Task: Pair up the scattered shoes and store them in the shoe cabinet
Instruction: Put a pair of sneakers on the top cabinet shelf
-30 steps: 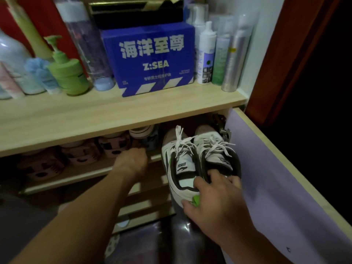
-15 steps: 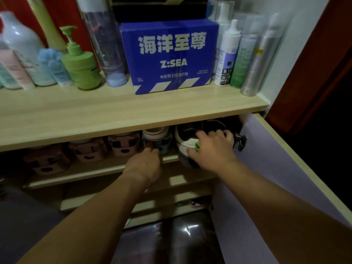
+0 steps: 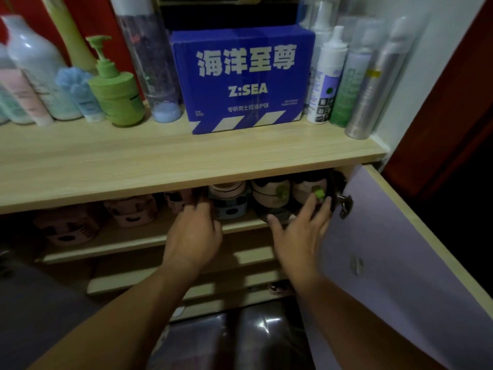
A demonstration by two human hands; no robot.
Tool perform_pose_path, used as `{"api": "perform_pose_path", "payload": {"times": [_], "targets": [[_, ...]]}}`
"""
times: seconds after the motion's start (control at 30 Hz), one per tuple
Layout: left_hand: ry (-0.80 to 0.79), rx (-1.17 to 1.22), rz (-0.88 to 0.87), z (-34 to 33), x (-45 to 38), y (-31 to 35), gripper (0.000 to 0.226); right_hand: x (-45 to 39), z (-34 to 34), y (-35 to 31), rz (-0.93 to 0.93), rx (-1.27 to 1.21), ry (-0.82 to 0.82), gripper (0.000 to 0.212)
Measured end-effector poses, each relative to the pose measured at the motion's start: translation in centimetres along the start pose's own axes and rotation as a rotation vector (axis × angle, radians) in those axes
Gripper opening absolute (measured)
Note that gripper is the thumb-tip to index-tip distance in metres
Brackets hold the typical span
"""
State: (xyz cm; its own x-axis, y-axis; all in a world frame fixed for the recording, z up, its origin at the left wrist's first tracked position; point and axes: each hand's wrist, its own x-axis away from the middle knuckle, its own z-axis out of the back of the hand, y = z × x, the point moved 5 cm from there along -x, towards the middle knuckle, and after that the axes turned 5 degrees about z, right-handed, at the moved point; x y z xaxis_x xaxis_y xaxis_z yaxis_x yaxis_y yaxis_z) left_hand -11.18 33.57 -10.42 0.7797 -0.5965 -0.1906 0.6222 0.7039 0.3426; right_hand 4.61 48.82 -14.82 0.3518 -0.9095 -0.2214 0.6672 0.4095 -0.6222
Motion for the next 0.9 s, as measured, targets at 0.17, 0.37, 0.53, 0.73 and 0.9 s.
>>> {"api": "perform_pose_path", "payload": {"times": [0.17, 0.37, 0.53, 0.73, 0.9], "targets": [[-0.287, -0.408, 0.119, -0.3, -3.7, -3.2, 0.036, -1.5, -1.1, -1.1, -0.027, 0.001, 0.090, 0.097], [-0.418, -0.492, 0.135, -1.9, -3.6, -3.5, 0.032, -5.5, -1.2, -1.6, -0.097, -0.040, 0.038, 0.105], [-0.278, -0.438, 0.156, -1.8, -3.9, -3.7, 0.030, -4.4, -1.0, -3.4, 0.011, 0.062, 0.085, 0.067], [-0.216, -0.423, 0.073, -1.6, -3.1, -4.4, 0.026, -1.9, -5.9, -7.2, 0.042, -0.175, -0.214, 0.088], [-0.266, -0.514, 0.057, -0.5, -2.6, -6.2, 0.022, -1.4, -7.4, -9.4, 0.126, -0.127, -0.222, 0.093]]}}
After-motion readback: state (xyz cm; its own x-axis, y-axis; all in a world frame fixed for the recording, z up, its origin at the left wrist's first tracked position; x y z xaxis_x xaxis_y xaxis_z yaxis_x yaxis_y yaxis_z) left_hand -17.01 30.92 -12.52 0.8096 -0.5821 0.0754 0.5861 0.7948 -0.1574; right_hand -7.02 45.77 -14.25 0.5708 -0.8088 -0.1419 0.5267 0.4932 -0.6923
